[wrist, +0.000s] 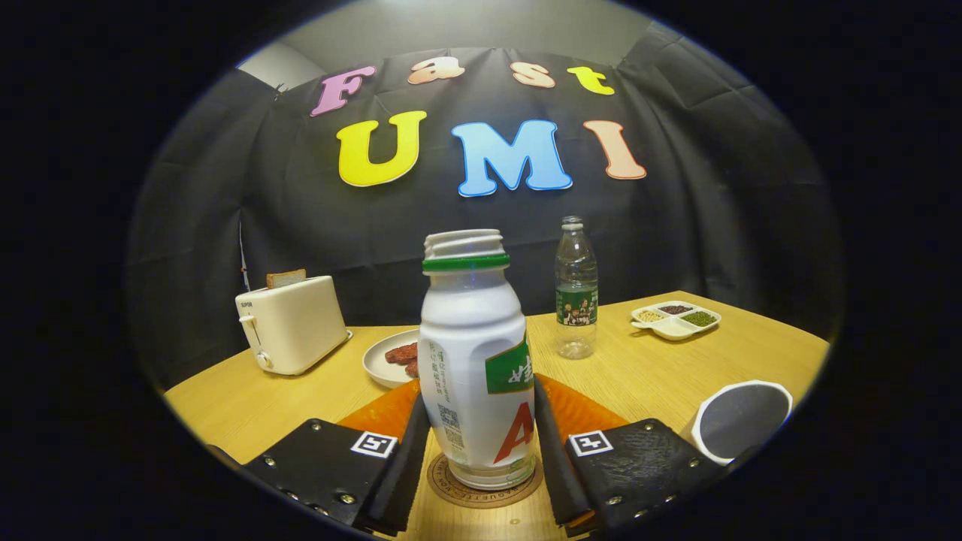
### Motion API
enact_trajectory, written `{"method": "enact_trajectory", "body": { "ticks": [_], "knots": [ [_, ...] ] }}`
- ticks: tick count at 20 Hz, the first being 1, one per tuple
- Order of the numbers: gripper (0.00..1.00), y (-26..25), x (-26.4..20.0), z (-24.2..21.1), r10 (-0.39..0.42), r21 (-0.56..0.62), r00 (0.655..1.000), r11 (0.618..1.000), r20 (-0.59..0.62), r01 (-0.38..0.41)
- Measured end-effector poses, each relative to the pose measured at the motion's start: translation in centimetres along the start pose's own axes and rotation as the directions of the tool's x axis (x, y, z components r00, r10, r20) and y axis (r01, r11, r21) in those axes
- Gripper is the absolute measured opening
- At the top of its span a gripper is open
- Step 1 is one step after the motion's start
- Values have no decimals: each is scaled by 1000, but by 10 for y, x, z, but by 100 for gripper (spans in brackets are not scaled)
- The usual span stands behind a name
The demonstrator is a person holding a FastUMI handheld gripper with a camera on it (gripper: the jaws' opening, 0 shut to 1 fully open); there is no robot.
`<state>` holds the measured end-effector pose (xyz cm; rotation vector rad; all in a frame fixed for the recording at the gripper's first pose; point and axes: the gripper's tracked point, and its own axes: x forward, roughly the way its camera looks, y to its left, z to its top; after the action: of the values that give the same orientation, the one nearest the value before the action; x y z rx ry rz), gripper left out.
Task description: Take the bottle from table, then pour the juice into the cup, finally place the bottle on the coaster
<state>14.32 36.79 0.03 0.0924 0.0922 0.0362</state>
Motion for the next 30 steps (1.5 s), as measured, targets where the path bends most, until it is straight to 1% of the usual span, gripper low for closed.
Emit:
{"method": "enact_trajectory", "body": {
  "ticks": [3, 6, 9, 15, 18, 28, 30],
  "knots": [
    [69, 0, 0, 0, 4, -4, 1000, 1000, 5, -4],
    [76, 2, 1, -1, 6, -1, 1000, 1000, 0, -6],
    [77, -4, -4, 8, -11, -19, 1000, 1000, 20, 12],
    [77, -5, -20, 45, 6, 27, 994, 1000, 111, -9],
    [77, -10, -31, 70, -6, 5, 987, 1000, 163, 6],
    [77, 3, -80, 149, 24, -48, 953, 999, 301, -10],
    [77, -5, -93, 159, 6, -59, 947, 998, 320, 14]
  ]
}}
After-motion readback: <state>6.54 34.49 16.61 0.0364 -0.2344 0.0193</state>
